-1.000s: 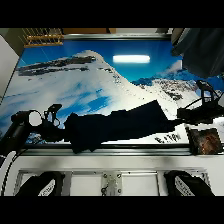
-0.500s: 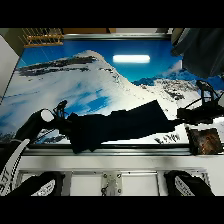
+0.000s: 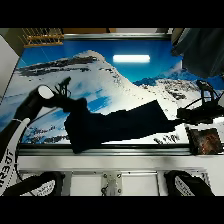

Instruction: Fold the clothes and pants, and hang the long-sleeved shirts on hangers.

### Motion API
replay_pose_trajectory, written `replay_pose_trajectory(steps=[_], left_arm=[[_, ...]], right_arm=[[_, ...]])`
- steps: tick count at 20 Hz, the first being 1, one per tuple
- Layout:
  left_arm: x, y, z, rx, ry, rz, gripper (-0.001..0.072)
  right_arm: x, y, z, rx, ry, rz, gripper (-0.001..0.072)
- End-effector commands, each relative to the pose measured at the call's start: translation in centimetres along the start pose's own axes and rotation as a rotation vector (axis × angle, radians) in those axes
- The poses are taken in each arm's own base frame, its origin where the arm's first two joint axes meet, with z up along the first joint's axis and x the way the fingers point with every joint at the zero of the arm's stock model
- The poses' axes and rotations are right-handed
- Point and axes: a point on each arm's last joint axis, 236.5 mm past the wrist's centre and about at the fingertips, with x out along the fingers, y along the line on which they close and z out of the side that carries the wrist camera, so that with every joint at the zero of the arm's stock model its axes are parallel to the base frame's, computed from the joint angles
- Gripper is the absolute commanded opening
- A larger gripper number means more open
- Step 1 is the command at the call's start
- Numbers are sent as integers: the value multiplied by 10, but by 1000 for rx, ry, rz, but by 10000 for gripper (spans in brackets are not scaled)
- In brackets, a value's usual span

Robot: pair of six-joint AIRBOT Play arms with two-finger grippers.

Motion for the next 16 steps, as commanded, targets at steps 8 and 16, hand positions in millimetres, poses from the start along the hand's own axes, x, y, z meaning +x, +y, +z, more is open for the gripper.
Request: replay_pose_trajectory(steps=[8,16], left_arm=[[-76,-24,171,32,-393,-41,624],[-67,107,-3,-96,-57,230,619]], right_arm=[[0,0,0,0,0,0,8],[1,0,3,0,-15,2,8]])
